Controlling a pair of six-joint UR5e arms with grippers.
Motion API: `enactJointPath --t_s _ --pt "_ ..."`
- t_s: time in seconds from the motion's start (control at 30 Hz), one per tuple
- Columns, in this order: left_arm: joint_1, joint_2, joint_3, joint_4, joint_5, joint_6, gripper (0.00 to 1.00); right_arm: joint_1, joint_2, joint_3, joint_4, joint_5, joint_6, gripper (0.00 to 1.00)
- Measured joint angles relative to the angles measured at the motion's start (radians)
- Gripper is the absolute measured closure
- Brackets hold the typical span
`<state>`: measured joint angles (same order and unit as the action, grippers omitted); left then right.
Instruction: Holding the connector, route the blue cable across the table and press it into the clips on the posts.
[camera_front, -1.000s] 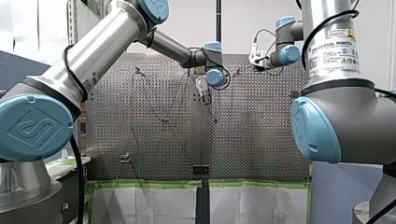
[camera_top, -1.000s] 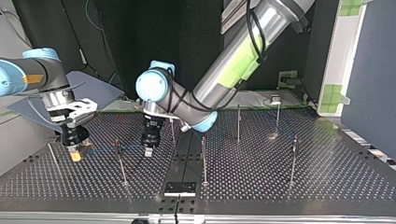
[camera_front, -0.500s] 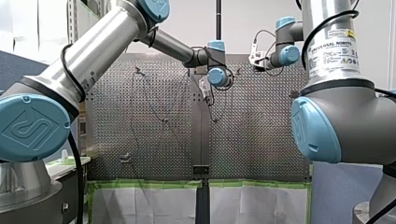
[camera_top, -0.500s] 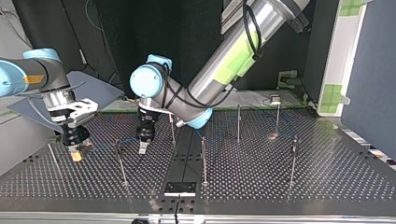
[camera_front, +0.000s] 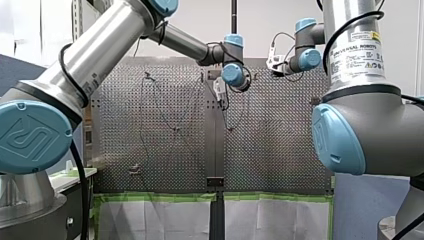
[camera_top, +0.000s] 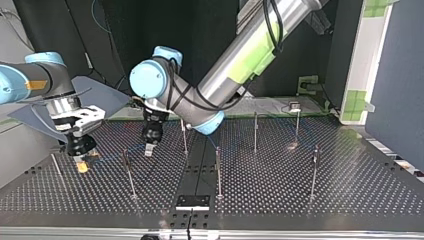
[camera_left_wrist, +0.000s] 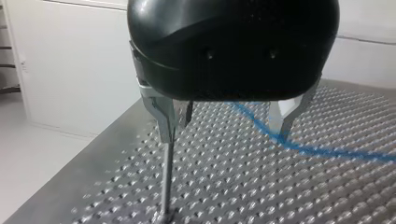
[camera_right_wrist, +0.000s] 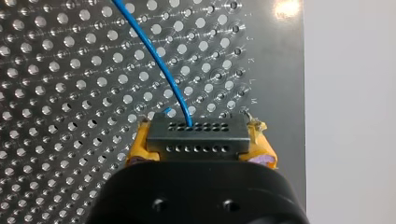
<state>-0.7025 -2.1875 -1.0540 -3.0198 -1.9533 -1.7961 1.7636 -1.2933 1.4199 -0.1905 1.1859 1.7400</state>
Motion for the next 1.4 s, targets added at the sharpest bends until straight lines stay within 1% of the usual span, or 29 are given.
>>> enactJointPath --t_s 0.1,0.2,0.33,0.5,0.6,0.77,0.87,1.0,1.13,1.33,1.4 --pt "-0.021 0.02 -0.021 -0.021 0.001 0.0 0.0 0.0 0.0 0.0 0.001 0.0 0.0 1.0" --pt "-0.045 0.048 -0.048 -0.015 0.001 0.0 0.0 0.0 0.0 0.0 0.002 0.0 0.0 1.0" --pt "-0.061 0.092 -0.091 0.021 -0.001 0.004 0.0 0.0 0.0 0.0 0.002 0.0 0.0 1.0" --pt "-0.068 0.141 -0.141 0.068 -0.006 -0.002 0.0 0.0 0.0 0.0 0.002 0.001 -0.002 1.0" --pt "-0.066 0.171 -0.171 0.099 -0.023 -0.01 0.0 0.0 0.0 0.0 0.002 0.002 -0.003 1.0" --pt "-0.053 0.228 -0.228 0.141 -0.075 -0.03 0.0 0.002 0.0 0.0 0.003 0.003 -0.003 1.0" --pt "-0.048 0.261 -0.26 0.165 -0.094 -0.044 0.0 0.003 0.0 0.0 0.002 0.004 -0.004 1.0" --pt "-0.054 0.298 -0.298 0.2 -0.091 -0.062 0.0 0.004 0.0 0.0 0.002 0.005 -0.006 1.0" --pt "-0.07 0.337 -0.337 0.238 -0.08 -0.093 0.0 0.006 0.0 0.0 0.002 0.005 -0.01 1.0" --pt "-0.085 0.393 -0.398 0.299 -0.079 -0.14 0.0 0.007 0.001 0.0 0.003 0.005 -0.014 1.0" --pt "-0.088 0.395 -0.418 0.319 -0.079 -0.148 0.0 0.008 0.001 0.0 0.003 0.005 -0.014 1.0"
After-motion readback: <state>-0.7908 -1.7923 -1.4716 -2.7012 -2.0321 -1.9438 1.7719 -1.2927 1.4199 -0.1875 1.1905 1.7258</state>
